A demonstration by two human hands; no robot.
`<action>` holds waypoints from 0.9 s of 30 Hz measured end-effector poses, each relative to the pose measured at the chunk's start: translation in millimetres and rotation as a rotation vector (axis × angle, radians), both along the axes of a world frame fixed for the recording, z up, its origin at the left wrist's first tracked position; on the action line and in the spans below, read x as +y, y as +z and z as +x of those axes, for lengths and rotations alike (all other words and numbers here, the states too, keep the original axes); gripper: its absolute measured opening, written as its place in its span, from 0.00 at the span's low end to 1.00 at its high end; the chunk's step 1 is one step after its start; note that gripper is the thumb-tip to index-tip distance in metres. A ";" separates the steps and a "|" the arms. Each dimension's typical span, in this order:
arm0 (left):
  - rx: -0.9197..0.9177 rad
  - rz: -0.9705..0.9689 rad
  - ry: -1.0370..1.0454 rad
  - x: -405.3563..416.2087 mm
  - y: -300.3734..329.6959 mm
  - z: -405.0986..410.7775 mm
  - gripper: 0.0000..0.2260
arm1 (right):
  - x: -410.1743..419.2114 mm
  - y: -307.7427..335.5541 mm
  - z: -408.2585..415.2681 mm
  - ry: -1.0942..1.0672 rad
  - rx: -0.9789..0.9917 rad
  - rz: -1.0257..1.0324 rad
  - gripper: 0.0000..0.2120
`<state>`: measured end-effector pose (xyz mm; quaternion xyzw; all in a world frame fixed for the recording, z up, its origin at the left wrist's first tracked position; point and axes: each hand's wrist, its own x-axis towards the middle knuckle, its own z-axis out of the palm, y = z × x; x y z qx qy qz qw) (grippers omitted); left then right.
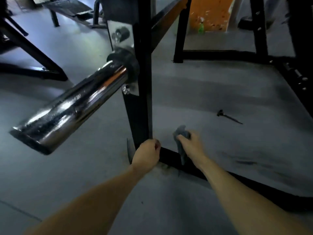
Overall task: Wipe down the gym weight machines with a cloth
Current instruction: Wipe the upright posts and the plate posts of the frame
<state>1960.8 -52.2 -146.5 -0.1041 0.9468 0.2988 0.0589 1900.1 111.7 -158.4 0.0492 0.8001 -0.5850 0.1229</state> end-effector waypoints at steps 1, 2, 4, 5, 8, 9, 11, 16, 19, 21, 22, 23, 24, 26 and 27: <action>-0.056 -0.078 -0.052 -6.4 -17.8 6.8 0.10 | -10.7 -15.8 6.1 0.116 0.078 0.152 0.06; -0.131 -0.149 -0.098 -13.4 -37.0 15.4 0.11 | -23.8 -36.6 12.5 0.222 0.153 0.332 0.06; -0.288 -0.279 -0.231 -25.5 -69.8 30.9 0.19 | -51.6 -73.2 26.2 0.371 0.277 0.635 0.13; -0.353 -0.338 -0.318 -33.3 -81.8 37.1 0.25 | -66.5 -86.7 31.5 0.408 0.319 0.711 0.20; -0.404 -0.465 -0.472 -47.3 -97.5 44.0 0.30 | -94.3 -96.2 38.7 0.418 0.440 0.776 0.30; -0.396 -0.482 -0.482 -49.2 -98.3 43.2 0.31 | -97.9 -95.9 38.4 0.405 0.456 0.801 0.30; -0.387 -0.501 -0.502 -53.3 -99.3 41.4 0.31 | -96.7 -102.5 41.9 0.394 0.506 0.866 0.29; -0.314 -0.490 -0.509 -54.6 -88.4 38.4 0.30 | -62.9 -120.4 61.0 0.568 0.554 0.961 0.29; -0.251 -0.485 -0.506 -56.6 -75.2 36.1 0.28 | -78.7 -105.6 52.3 0.507 0.551 0.883 0.25; -0.220 -0.461 -0.497 -57.6 -70.3 35.4 0.27 | -93.0 -100.7 46.7 0.479 0.518 0.862 0.22; -0.215 -0.456 -0.492 -59.2 -69.1 35.2 0.25 | -94.4 -100.3 47.5 0.474 0.540 0.862 0.22; -0.210 -0.464 -0.498 -60.2 -68.7 36.3 0.23 | -91.2 -102.2 50.8 0.478 0.571 0.837 0.23; -0.182 -0.482 -0.510 -59.3 -69.7 35.9 0.22 | -82.1 -106.3 53.8 0.509 0.605 0.831 0.25; -0.092 -0.536 -0.554 -55.2 -69.9 32.9 0.20 | -54.5 -113.2 64.0 0.523 0.702 0.883 0.23; -0.046 -0.551 -0.576 -50.4 -70.5 31.7 0.21 | -38.1 -114.6 70.2 0.504 0.706 0.934 0.23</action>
